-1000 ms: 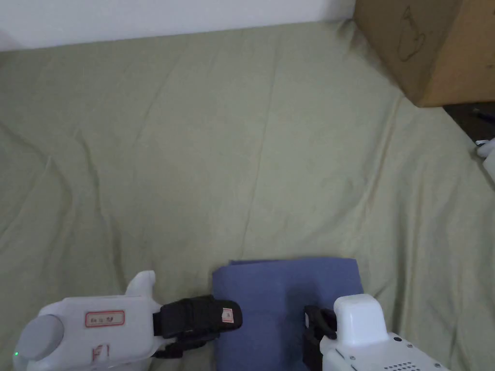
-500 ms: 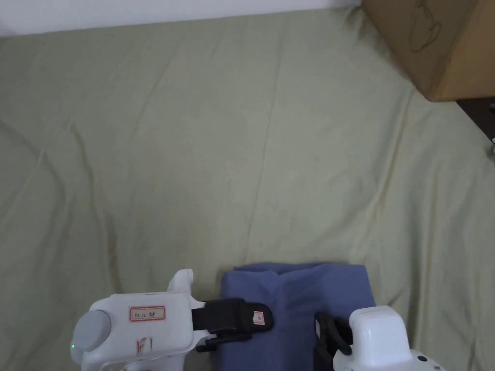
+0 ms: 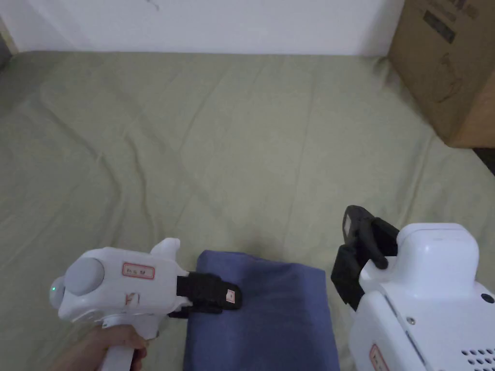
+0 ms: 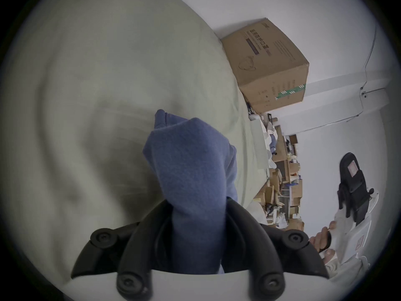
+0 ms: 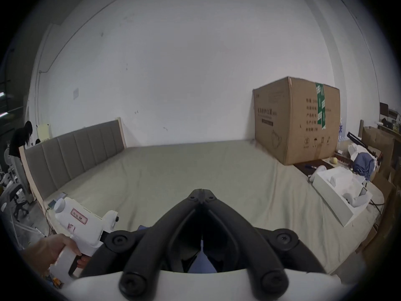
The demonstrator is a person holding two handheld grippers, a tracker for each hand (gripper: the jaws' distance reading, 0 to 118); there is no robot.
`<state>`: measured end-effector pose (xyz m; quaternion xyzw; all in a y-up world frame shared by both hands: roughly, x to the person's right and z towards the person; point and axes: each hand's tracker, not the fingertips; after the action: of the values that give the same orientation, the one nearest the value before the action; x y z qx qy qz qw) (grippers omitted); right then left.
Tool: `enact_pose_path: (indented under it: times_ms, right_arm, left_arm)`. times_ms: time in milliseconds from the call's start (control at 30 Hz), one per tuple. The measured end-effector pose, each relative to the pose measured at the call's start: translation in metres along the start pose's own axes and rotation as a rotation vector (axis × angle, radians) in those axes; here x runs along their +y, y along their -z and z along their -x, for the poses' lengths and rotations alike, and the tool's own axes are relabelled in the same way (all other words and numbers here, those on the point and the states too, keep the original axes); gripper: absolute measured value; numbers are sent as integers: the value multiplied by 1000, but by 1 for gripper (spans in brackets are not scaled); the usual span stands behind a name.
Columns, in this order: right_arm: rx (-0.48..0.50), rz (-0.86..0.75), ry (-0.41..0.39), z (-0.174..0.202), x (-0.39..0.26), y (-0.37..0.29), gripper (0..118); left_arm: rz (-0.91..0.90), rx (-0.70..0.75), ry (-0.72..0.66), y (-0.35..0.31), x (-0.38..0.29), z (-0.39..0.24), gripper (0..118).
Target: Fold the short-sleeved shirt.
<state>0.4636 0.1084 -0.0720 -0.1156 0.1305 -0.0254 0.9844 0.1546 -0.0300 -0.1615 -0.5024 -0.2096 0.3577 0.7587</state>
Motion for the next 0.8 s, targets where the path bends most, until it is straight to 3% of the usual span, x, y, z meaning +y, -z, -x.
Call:
enact_pose_path:
  times_ms: [433, 667, 800]
  right_arm:
    - [61, -18, -40, 82, 10, 8, 0]
    - [69, -16, -66, 102, 16, 24, 0]
    - [66, 12, -62, 106, 14, 33, 0]
  left_arm:
    - [-95, 516, 51, -198, 70, 100, 20]
    - [39, 833, 106, -243, 107, 125, 20]
    - [63, 1048, 227, -254, 128, 136, 20]
